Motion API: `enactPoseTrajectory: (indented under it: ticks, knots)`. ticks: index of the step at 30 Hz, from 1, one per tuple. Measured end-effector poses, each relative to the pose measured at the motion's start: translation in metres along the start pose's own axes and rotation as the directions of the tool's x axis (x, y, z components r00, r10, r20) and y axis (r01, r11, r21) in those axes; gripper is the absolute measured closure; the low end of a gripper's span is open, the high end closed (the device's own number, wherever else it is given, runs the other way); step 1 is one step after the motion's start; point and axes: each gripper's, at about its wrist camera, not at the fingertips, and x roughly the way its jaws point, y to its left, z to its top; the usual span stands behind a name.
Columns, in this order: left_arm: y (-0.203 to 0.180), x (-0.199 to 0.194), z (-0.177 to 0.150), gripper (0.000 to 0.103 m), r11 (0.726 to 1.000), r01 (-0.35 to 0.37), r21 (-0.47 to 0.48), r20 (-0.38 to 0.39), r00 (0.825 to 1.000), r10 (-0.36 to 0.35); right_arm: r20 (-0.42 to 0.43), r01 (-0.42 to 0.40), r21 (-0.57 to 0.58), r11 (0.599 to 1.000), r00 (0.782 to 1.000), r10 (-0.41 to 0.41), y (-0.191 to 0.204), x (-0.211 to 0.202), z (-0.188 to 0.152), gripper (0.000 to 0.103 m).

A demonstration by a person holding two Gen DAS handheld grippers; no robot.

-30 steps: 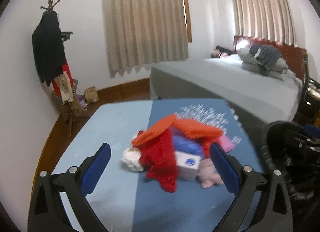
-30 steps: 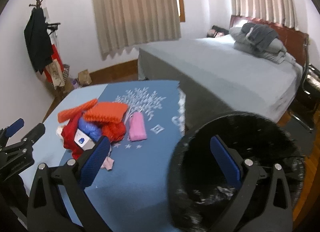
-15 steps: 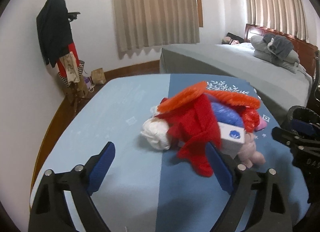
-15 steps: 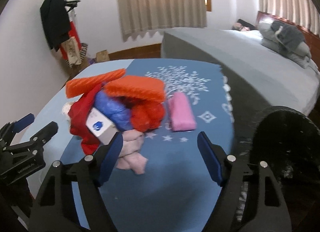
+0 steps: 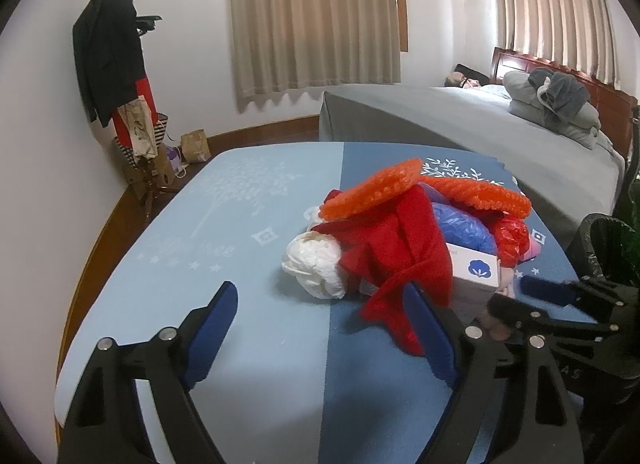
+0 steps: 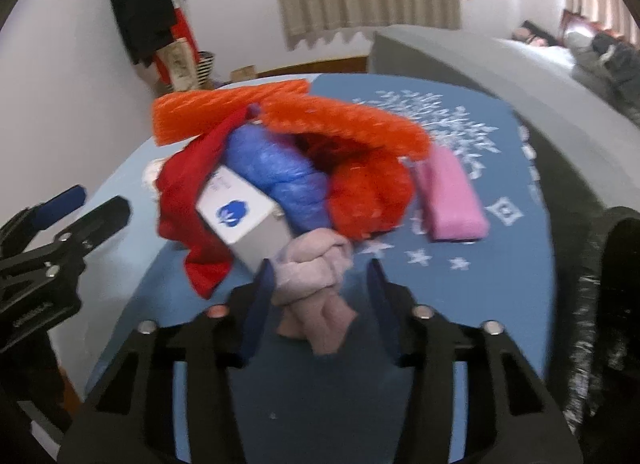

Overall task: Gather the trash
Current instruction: 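Grasp the pink knotted cloth with the right tool while the left tool grasps the red glove, then carry both items over the black bin and open both tools to drop them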

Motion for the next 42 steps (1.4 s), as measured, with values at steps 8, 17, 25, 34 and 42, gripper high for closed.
enactPoseTrajectory:
  ticks: [8,17,25,34,42]
  knots:
    - [-0.009,-0.001,0.004,0.028,1.000,0.021,0.011,-0.001,1.000,-0.021,0.013,-0.022,0.014,1.000,1.000,0.022,-0.005,-0.014,0.004,0.076]
    - [-0.034,0.004,0.007,0.041,0.995,0.098,0.030,0.002,0.995,-0.098,0.042,0.030,0.020,0.999,0.999,-0.030,-0.021,-0.041,0.002,0.076]
    - [-0.048,0.024,0.016,0.060,0.993,0.114,0.032,-0.020,0.993,-0.114,0.051,0.038,0.016,0.999,0.998,-0.039,-0.023,-0.050,0.002,0.076]
    - [-0.047,0.023,0.016,0.095,0.984,0.175,0.020,-0.021,0.984,-0.175,0.063,0.037,0.020,0.999,0.997,-0.039,-0.022,-0.058,0.004,0.076]
    - [-0.044,-0.009,0.035,0.097,0.977,0.214,-0.004,0.050,0.976,-0.214,0.120,0.037,0.028,0.999,0.992,-0.040,-0.025,-0.085,0.011,0.076]
